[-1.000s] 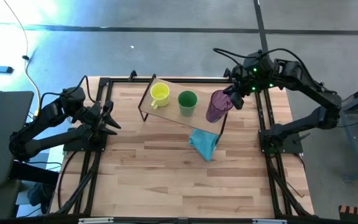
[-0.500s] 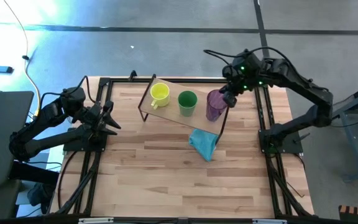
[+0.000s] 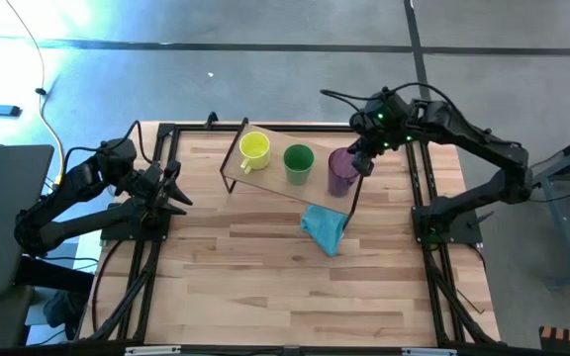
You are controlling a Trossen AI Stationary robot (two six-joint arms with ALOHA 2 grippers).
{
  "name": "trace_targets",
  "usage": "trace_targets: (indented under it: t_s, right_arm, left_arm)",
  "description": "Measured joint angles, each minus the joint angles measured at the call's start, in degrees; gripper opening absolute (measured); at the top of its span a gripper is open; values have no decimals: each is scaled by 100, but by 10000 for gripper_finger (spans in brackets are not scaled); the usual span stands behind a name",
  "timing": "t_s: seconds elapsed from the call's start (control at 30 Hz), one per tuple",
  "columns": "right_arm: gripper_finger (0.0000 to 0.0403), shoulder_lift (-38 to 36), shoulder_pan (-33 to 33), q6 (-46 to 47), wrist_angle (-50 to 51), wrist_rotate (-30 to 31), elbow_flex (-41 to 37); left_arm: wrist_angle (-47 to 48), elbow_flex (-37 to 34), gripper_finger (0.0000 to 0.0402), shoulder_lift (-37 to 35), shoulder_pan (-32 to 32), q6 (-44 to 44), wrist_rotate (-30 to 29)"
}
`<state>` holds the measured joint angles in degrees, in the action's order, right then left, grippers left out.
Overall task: Stack small to large cups/mugs on shelf
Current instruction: Put the violet cup on the shelf
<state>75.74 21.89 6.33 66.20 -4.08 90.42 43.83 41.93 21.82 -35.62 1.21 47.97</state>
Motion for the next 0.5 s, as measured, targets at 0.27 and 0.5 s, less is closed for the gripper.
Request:
trace_targets:
  t_s: [0.27,0.5]
  right_arm:
    - [0,-598,97,72,-403,4,-621]
    - [0,-678,98,90,-516,-26,-628]
  left_arm:
    - [-28,0,127,0,2,-2,-1]
    - [-232,0,127,0,0,-30,-3]
